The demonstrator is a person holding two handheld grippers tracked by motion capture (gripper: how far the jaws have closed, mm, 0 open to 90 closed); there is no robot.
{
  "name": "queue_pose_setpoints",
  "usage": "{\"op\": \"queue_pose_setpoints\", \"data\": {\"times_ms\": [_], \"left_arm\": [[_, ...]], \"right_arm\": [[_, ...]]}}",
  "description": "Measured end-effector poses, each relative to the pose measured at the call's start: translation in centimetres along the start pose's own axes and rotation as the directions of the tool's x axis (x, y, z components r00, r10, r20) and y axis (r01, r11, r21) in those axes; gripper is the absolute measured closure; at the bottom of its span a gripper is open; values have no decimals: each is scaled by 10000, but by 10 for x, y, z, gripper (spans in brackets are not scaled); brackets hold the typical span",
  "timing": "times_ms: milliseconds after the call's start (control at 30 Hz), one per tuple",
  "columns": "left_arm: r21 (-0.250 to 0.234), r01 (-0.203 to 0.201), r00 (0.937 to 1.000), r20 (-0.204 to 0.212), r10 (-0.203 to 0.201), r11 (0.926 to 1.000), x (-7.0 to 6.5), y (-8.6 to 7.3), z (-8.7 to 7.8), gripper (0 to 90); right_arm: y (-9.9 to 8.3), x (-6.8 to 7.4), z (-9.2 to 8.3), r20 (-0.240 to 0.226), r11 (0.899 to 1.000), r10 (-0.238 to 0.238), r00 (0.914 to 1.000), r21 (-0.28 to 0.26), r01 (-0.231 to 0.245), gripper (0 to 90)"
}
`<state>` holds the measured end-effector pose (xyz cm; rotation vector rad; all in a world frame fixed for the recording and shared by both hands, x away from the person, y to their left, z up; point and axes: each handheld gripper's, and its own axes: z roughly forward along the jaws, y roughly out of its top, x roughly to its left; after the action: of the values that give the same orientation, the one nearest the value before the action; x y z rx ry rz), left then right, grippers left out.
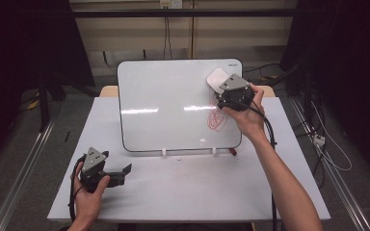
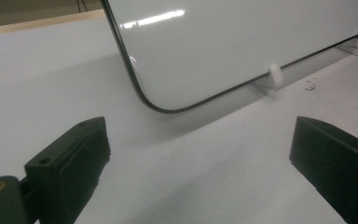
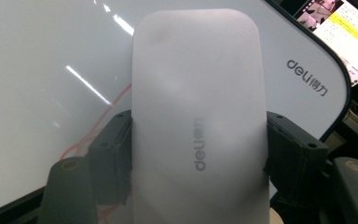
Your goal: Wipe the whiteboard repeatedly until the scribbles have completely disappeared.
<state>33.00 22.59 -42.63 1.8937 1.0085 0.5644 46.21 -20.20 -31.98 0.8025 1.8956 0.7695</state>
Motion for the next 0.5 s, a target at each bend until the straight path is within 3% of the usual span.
{"op": "queue_pose_setpoints", "data": {"times_ms": [500], "left_arm": [[64, -66, 10000, 40, 65, 10000, -2, 0, 2, 46]], "right_arm": [[-7, 20, -1, -376, 9995, -301, 9988, -26, 300, 316]]}}
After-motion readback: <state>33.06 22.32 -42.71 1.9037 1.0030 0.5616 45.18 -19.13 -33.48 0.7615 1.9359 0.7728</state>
